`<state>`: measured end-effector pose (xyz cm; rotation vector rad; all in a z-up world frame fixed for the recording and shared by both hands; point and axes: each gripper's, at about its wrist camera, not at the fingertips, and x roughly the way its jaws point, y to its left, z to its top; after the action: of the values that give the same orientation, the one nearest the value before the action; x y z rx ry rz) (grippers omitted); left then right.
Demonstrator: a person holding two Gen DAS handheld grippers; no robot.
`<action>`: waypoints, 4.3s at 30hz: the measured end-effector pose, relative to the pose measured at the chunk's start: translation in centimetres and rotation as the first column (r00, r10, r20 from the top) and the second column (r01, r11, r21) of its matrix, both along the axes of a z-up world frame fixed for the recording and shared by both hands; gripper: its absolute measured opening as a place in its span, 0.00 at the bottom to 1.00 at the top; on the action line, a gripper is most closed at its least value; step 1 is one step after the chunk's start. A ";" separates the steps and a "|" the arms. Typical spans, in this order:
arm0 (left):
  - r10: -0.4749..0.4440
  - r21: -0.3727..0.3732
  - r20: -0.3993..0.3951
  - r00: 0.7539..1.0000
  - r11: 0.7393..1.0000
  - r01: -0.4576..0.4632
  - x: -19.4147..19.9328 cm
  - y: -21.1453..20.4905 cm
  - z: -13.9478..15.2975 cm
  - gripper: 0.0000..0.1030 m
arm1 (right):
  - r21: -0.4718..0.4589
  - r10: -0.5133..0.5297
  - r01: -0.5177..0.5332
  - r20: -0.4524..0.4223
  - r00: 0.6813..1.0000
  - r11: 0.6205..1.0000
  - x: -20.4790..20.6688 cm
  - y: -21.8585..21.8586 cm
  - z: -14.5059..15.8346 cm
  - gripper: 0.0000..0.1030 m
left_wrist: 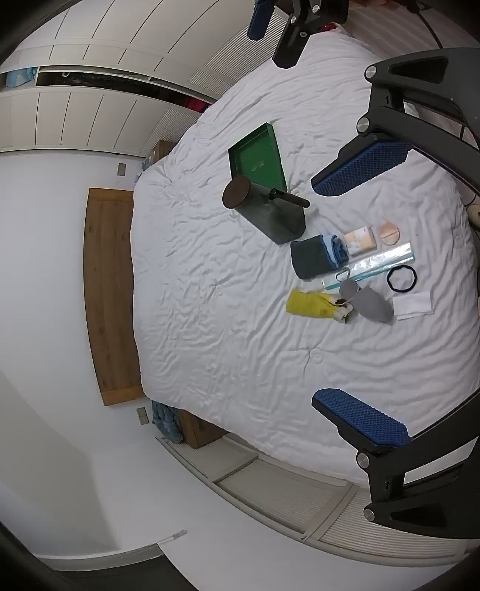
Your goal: Organize soft objects
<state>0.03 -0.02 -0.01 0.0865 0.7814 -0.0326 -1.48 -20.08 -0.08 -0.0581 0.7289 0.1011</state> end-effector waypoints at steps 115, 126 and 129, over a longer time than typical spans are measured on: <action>-0.019 -0.061 -0.136 0.991 0.998 0.011 10.8 8.2 -9.1 0.99 | -0.044 0.049 -0.056 -0.145 0.988 0.997 15.4 9.5 -8.8 1.00; -0.021 -0.064 -0.149 0.989 0.998 0.012 11.9 10.3 -10.3 0.99 | -0.060 0.035 -0.045 -0.154 0.987 0.997 16.7 11.6 -9.9 1.00; -0.026 -0.065 -0.152 0.988 0.998 0.016 12.2 11.2 -10.9 0.99 | -0.066 0.034 -0.045 -0.157 0.987 0.997 17.2 12.5 -10.2 1.00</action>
<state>12.22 11.17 -10.90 0.0319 0.9320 -0.0848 15.68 -7.59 -10.30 -0.1324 0.8878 0.1190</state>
